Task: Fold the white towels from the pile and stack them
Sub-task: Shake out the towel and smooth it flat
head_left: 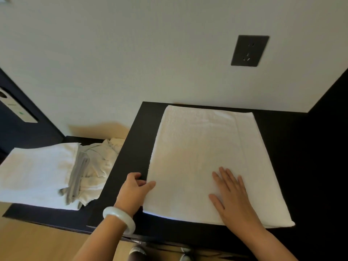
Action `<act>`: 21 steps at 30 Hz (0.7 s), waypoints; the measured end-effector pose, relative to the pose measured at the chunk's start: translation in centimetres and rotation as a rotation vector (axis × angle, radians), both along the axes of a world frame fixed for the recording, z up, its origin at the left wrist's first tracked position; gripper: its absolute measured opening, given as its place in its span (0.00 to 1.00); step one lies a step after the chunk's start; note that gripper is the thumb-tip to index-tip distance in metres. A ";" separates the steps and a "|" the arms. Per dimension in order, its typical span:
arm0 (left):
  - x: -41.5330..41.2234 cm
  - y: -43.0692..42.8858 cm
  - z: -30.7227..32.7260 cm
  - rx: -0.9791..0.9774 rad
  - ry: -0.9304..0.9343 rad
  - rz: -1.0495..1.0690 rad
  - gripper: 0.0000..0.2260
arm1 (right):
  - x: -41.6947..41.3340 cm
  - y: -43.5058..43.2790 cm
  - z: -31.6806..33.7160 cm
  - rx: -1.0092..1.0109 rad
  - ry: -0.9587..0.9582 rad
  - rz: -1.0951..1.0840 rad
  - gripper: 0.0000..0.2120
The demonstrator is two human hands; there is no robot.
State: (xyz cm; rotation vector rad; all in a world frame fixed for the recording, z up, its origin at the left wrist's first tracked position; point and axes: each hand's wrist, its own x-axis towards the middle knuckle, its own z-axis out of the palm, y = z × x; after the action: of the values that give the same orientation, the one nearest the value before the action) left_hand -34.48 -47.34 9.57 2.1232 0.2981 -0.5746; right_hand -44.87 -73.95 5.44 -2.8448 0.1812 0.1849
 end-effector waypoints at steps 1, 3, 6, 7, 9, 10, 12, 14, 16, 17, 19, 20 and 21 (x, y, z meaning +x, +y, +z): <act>0.5 0.1 0.4 -0.035 0.066 -0.002 0.21 | 0.3 0.4 0.1 0.025 -0.017 0.031 0.30; 0.8 0.0 1.2 -0.140 0.179 -0.043 0.13 | 1.2 1.3 0.3 0.066 -0.055 0.100 0.31; 0.1 0.0 1.8 -0.214 0.220 -0.116 0.09 | 2.7 2.6 0.6 0.137 -0.100 0.169 0.31; 0.0 0.0 1.8 -0.224 0.206 -0.105 0.09 | 3.2 2.9 0.6 0.161 -0.100 0.184 0.30; -0.3 0.1 1.7 -0.337 0.231 -0.040 0.15 | 3.8 3.1 0.3 0.173 -0.071 0.219 0.29; -0.3 0.3 1.8 -0.413 0.266 -0.025 0.21 | 3.9 3.1 0.1 0.151 -0.054 0.239 0.29; -0.4 0.7 2.0 -0.522 0.299 -0.069 0.33 | 4.0 2.8 -0.2 0.138 -0.032 0.258 0.29; -0.4 1.1 2.3 -0.596 0.289 -0.136 0.35 | 4.2 2.5 0.1 0.227 -0.002 0.251 0.28; -0.1 1.0 2.5 -0.646 0.252 -0.135 0.26 | 4.4 2.2 1.1 0.399 0.021 0.209 0.24; 0.1 0.8 2.8 -0.677 0.236 -0.107 0.20 | 4.4 2.1 1.8 0.502 0.017 0.174 0.21; 0.8 0.2 3.3 -0.751 0.219 -0.037 0.13 | 4.4 1.8 3.4 0.712 0.043 0.094 0.15; 1.2 -0.3 3.5 -0.796 0.220 0.008 0.13 | 4.3 1.6 4.1 0.794 0.074 0.071 0.13; 1.7 -0.8 3.7 -0.843 0.225 0.046 0.14 | 4.3 1.5 4.9 0.839 0.110 0.067 0.12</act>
State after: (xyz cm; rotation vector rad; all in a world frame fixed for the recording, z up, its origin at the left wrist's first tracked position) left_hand -32.80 -48.16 13.32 1.2406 0.1794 -0.7499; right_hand -40.58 -72.42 10.33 -2.0071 0.0158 0.3379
